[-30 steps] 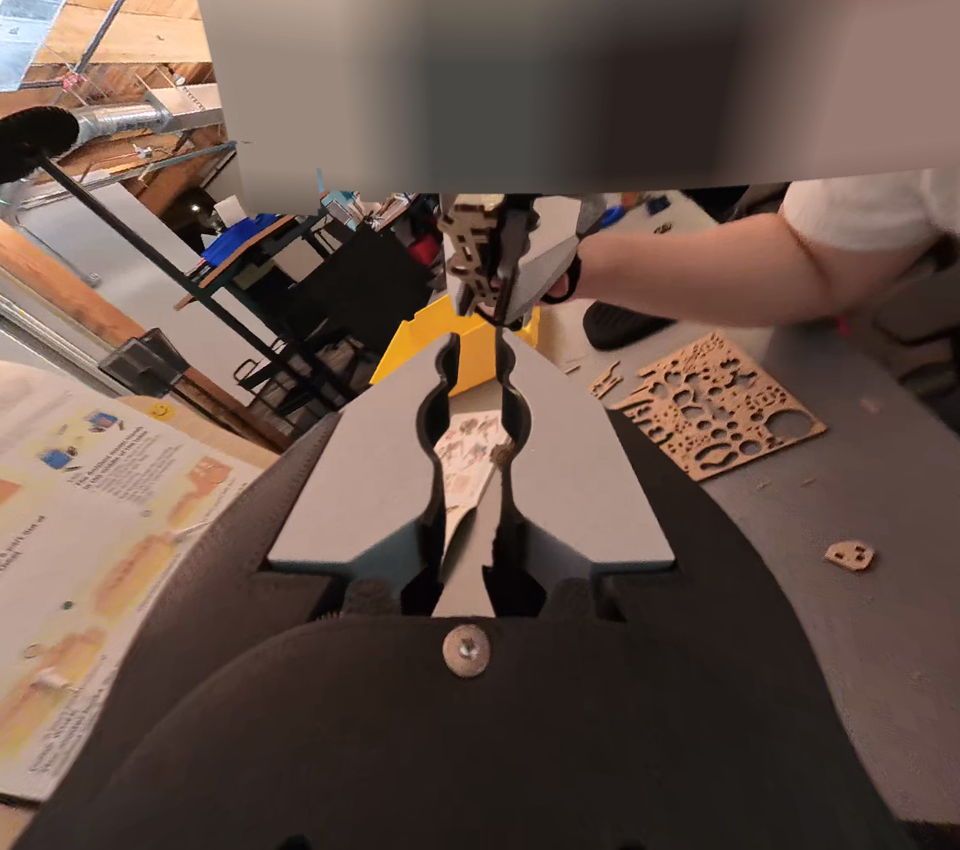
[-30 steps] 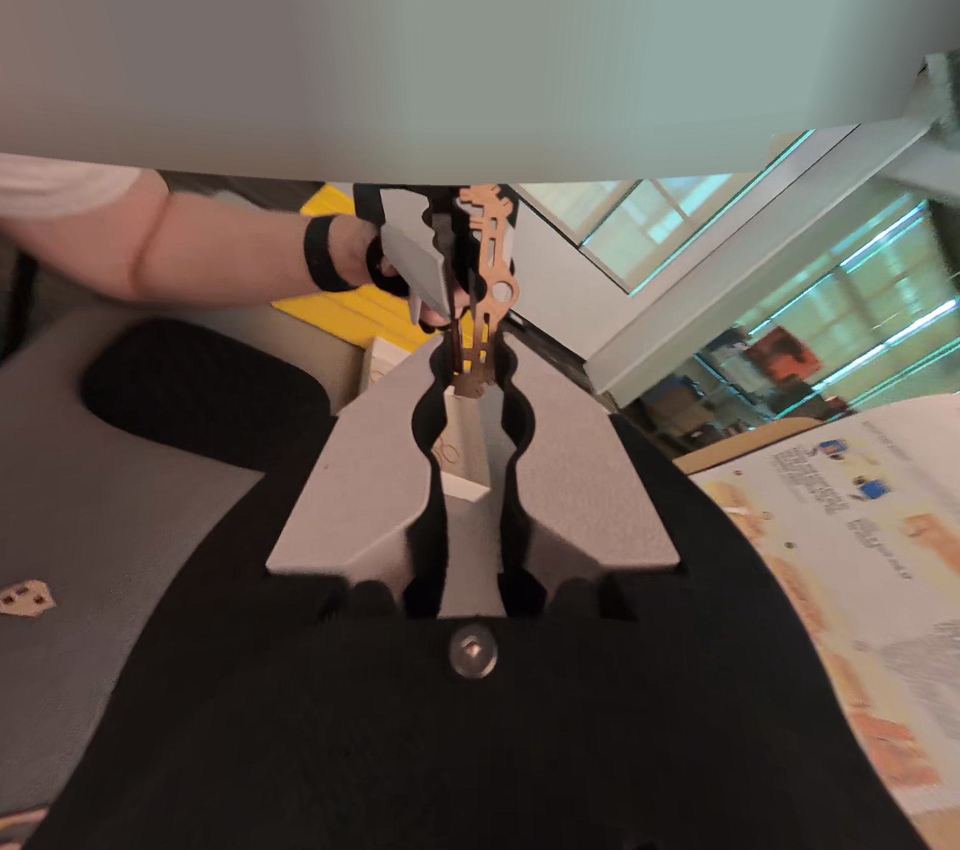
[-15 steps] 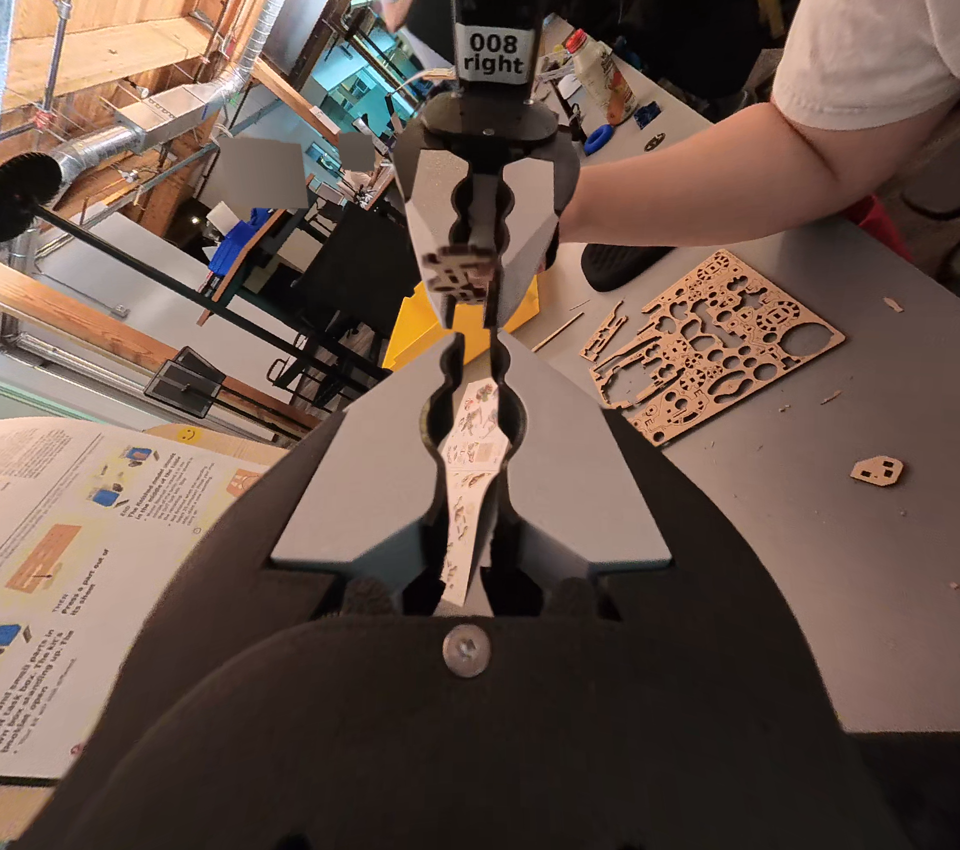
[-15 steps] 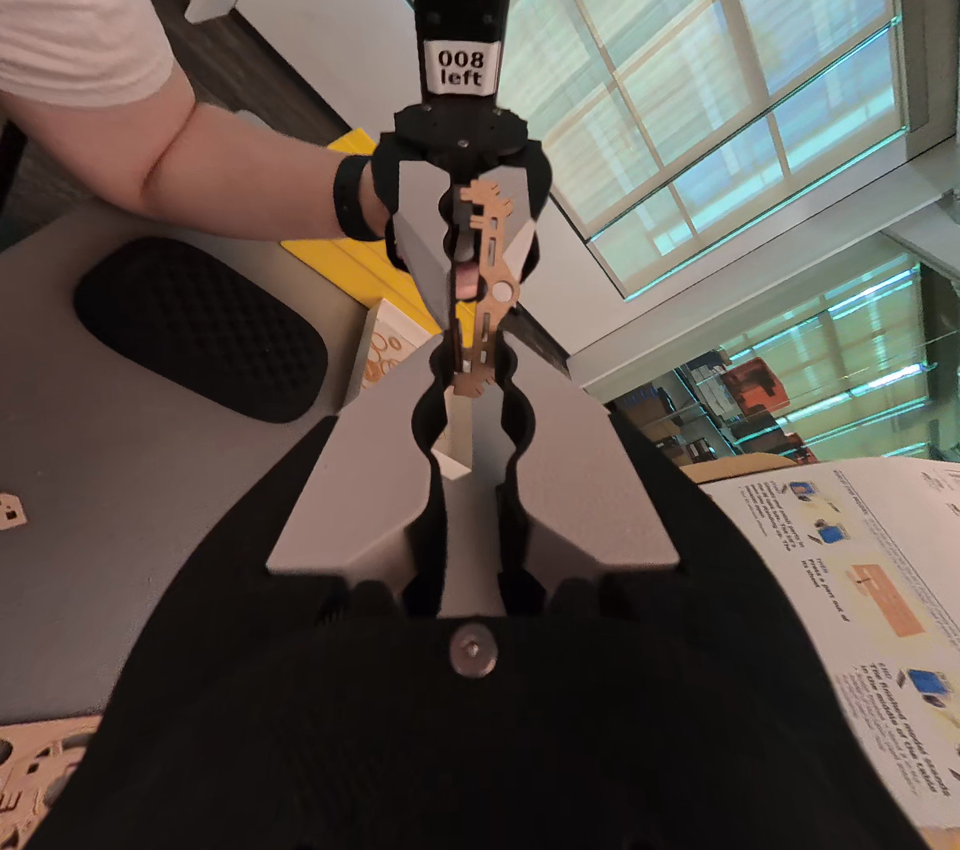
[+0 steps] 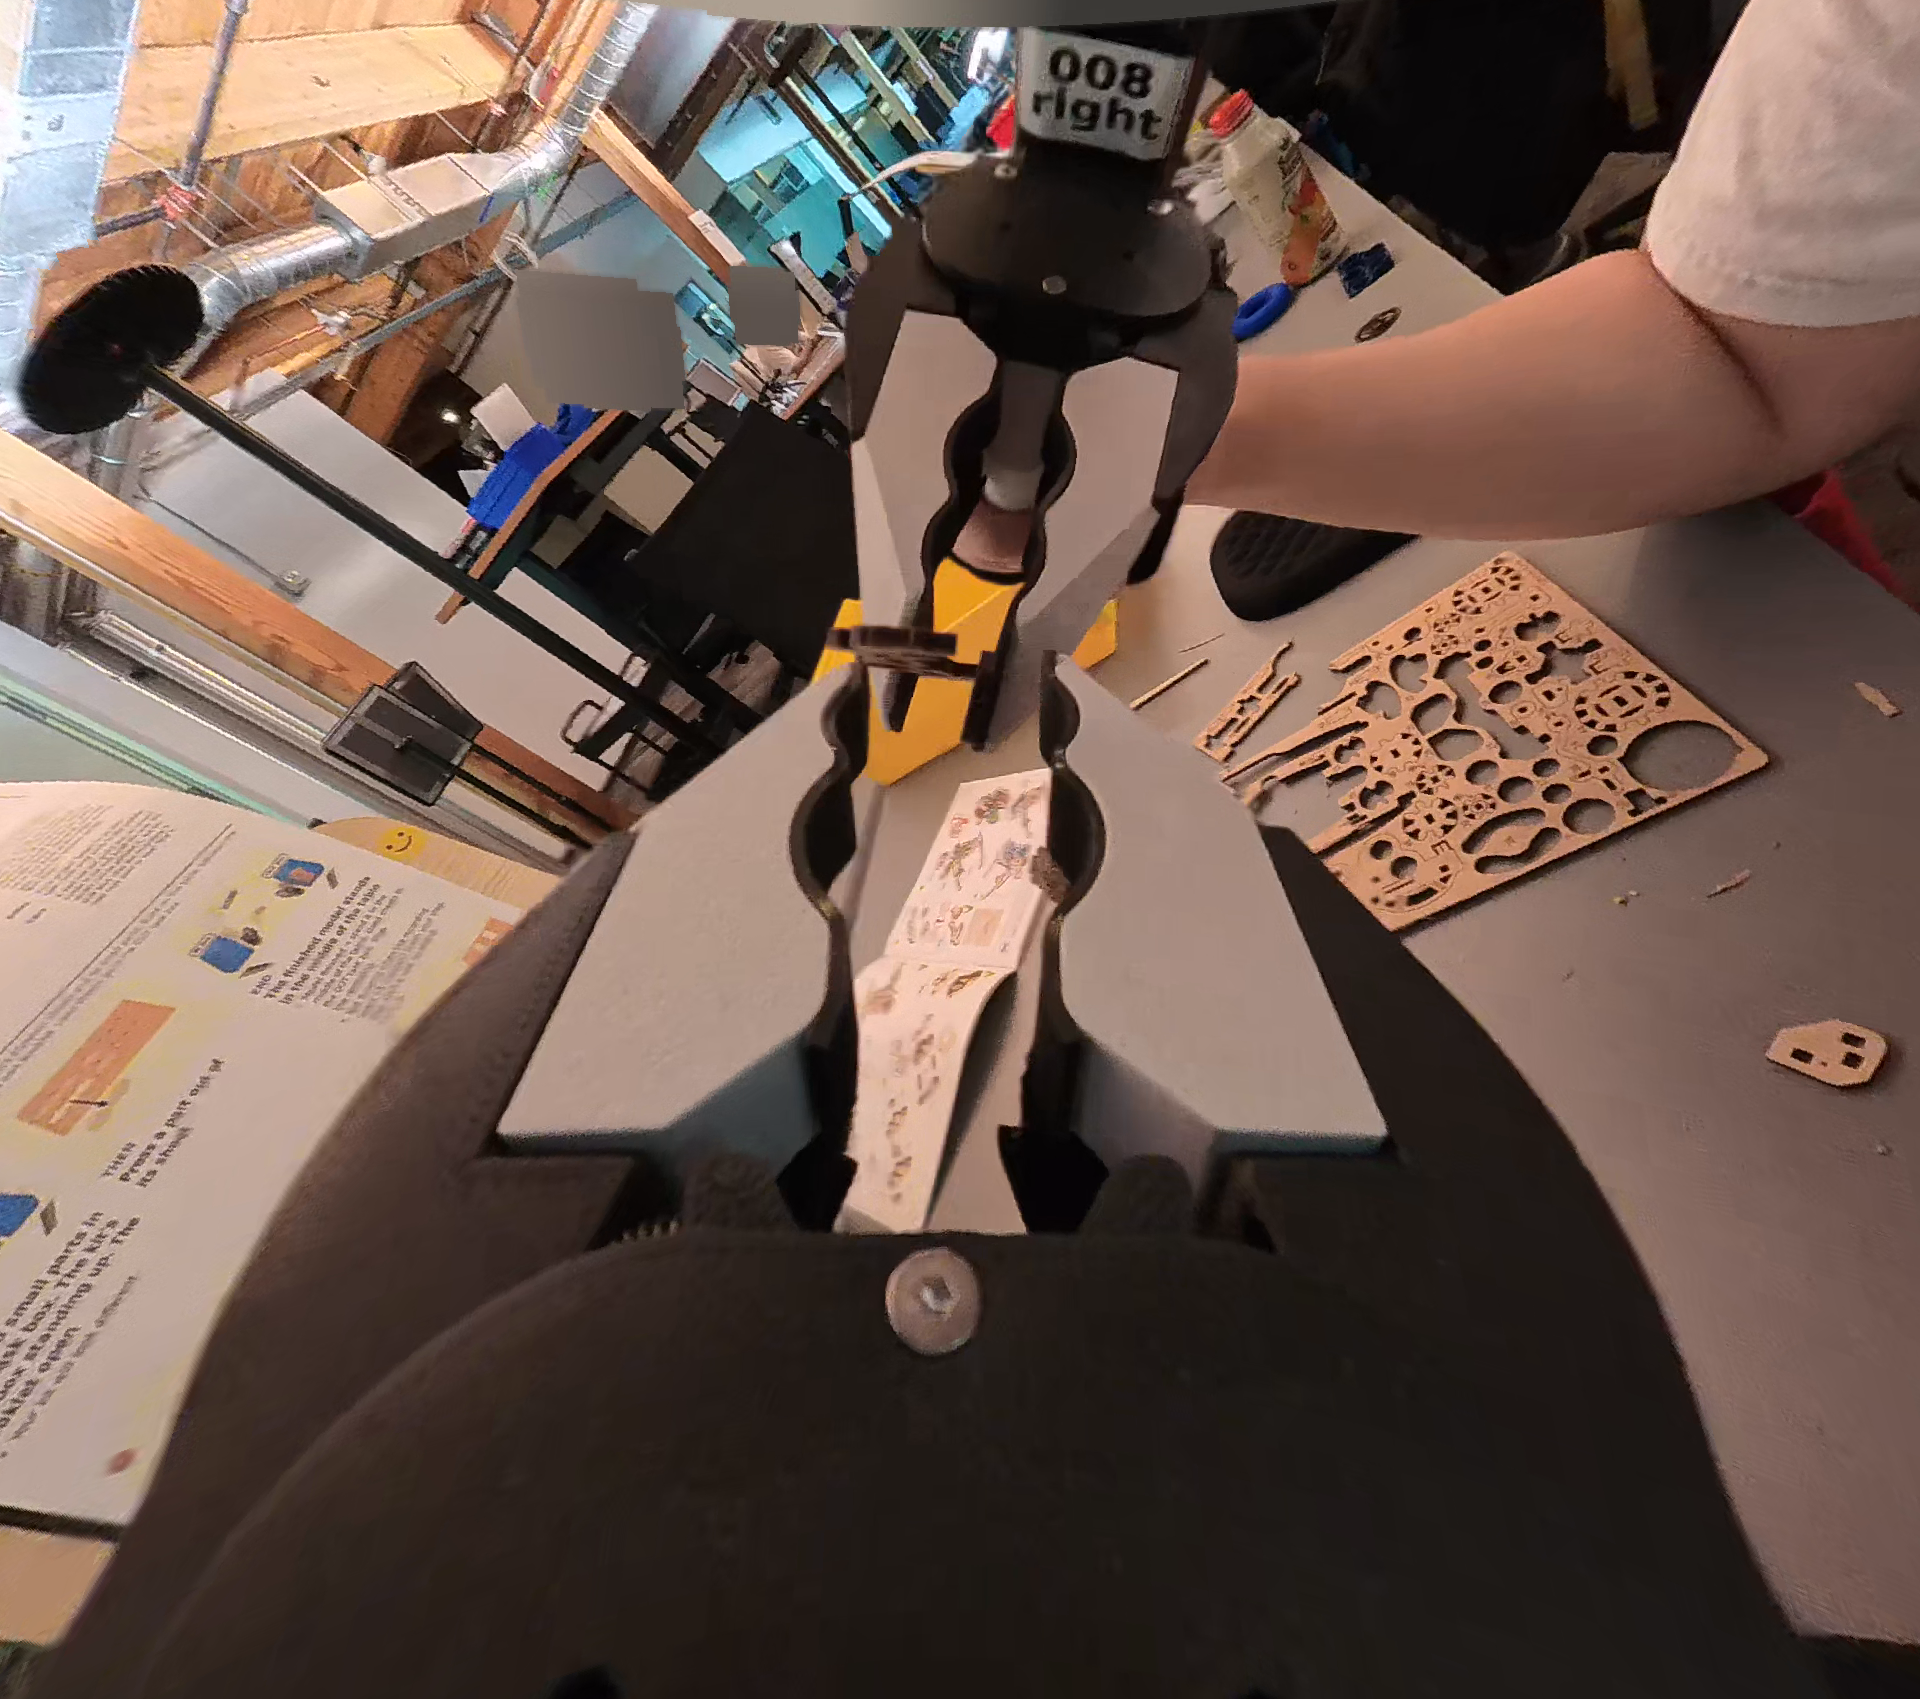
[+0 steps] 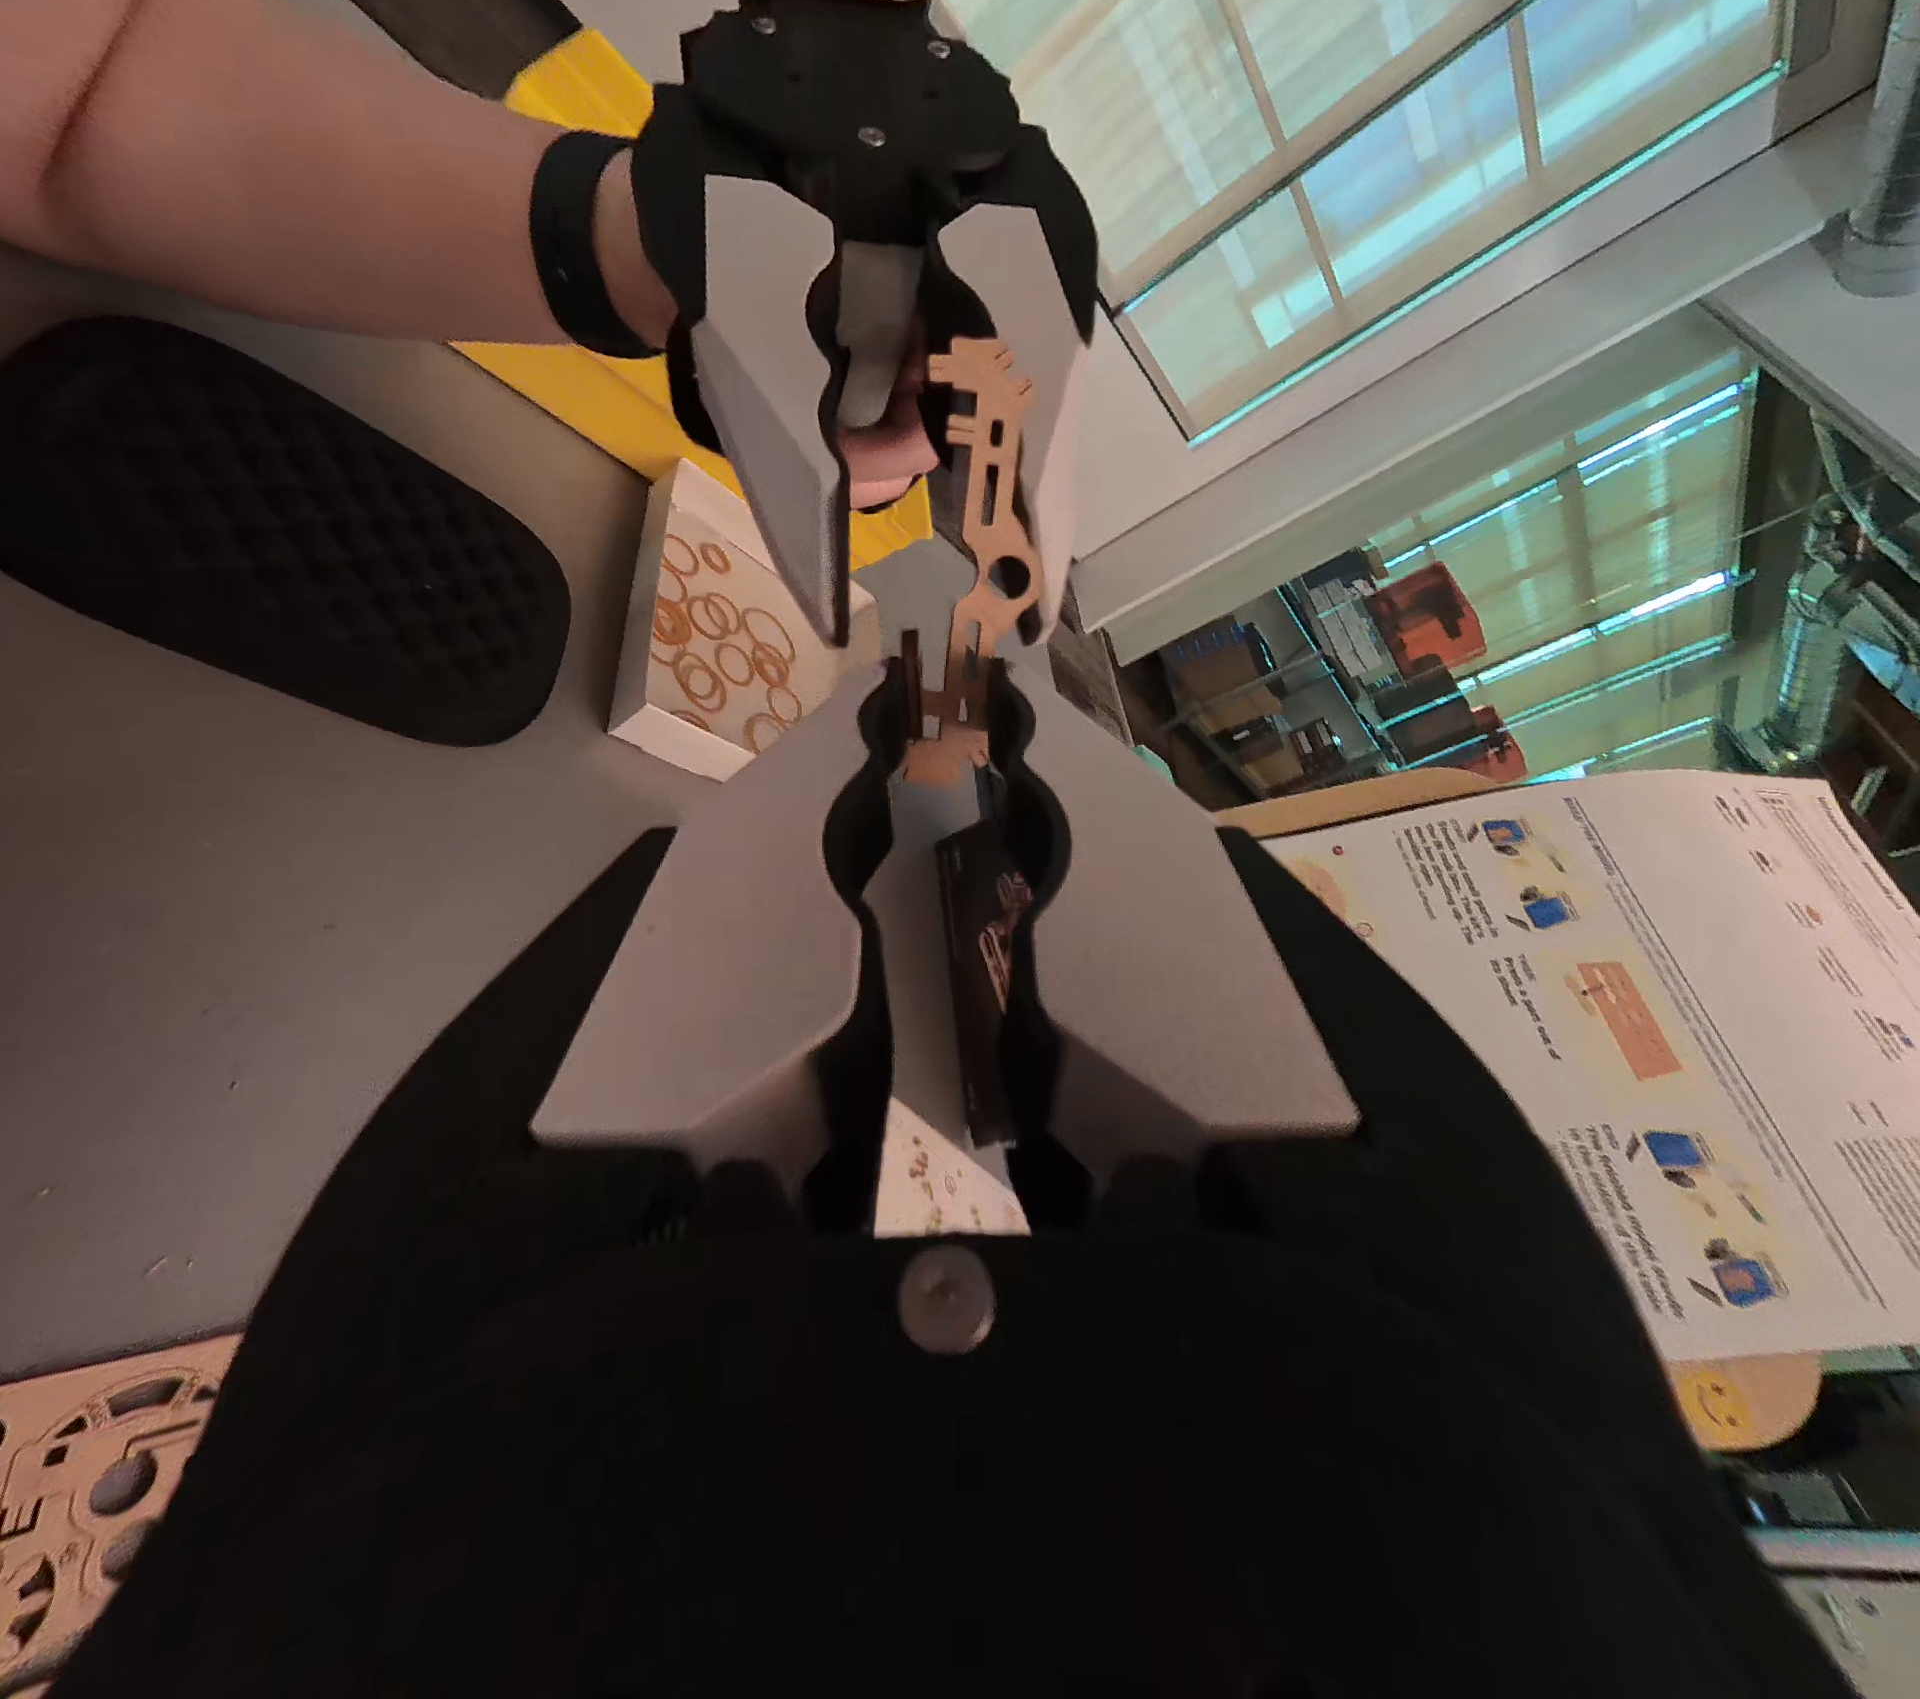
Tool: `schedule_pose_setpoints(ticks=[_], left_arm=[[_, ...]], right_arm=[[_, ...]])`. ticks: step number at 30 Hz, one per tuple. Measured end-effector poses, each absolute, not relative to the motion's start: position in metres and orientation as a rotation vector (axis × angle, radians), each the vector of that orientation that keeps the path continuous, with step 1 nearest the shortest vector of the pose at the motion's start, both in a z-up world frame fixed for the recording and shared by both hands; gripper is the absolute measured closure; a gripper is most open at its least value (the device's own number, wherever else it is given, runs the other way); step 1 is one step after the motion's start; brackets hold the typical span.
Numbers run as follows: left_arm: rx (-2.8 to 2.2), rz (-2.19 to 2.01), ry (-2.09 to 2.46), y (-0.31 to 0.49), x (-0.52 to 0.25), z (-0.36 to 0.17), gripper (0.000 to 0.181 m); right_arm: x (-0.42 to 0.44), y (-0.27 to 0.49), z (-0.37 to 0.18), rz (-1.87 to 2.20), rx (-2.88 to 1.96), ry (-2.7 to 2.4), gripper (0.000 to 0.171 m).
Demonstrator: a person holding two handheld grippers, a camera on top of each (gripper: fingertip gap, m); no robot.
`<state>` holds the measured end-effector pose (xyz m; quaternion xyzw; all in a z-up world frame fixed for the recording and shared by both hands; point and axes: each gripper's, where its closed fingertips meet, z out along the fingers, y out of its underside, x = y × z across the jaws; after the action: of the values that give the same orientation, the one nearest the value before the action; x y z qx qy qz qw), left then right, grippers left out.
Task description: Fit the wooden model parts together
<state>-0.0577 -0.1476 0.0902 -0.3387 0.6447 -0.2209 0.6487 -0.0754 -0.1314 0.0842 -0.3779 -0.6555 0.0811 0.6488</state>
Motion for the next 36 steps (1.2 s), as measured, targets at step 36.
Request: schedule_pose_setpoints(ticks=[36], left_arm=[[-0.625,-0.096,1.473,-0.14,-0.056,0.086,0.157]], right_arm=[[-0.075,-0.128,0.073,0.222,-1.036,-1.529,0.158]])
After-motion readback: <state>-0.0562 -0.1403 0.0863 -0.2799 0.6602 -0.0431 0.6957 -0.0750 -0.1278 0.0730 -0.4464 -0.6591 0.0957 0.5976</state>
